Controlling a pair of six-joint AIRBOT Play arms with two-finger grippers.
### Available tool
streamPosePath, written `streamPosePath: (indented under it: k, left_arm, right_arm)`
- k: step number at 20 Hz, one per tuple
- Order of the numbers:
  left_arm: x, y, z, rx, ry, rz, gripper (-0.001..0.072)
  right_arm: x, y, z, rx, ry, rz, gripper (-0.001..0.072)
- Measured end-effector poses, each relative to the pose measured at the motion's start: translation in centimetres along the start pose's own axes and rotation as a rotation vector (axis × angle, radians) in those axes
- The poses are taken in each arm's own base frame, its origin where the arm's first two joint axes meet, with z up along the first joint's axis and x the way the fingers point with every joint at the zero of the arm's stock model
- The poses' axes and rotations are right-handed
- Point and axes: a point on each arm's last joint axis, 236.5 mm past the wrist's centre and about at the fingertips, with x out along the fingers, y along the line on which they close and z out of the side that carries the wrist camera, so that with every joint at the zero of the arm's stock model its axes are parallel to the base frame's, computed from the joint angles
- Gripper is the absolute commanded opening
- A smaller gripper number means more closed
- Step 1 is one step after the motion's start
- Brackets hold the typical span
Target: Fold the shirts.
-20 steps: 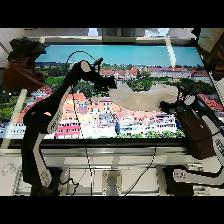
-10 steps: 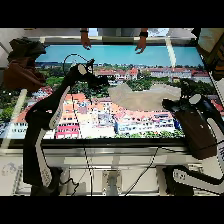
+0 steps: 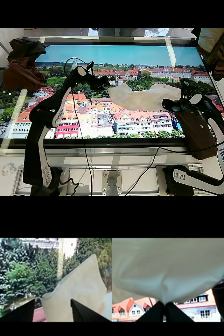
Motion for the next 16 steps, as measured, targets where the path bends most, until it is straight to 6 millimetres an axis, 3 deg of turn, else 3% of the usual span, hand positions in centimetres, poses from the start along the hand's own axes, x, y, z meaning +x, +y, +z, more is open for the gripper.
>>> streamPosePath:
  k: [10, 13, 15, 16]
  left_arm:
    - [1.6, -1.3, -2.2, 0.001, 0.067, -0.038, 0.0448]
    - [2.3, -1.5, -2.8, 0.006, 0.076, -0.035, 0.0248]
    - [2.7, -1.6, -3.2, 0.009, 0.084, -0.031, 0.0016]
    - [2.8, -1.9, -3.2, 0.011, 0.081, -0.042, 0.0014]
  right_arm:
    - [0.0, 0.1, 0.2, 0.003, -0.008, 0.003, 0.0029]
    - [0.0, 0.1, 0.2, 0.004, -0.009, 0.003, 0.0029]
    - [-0.1, 0.1, 0.3, 0.003, -0.011, 0.004, 0.0029]
    - [-0.1, 0.1, 0.3, 0.002, -0.013, 0.004, 0.0028]
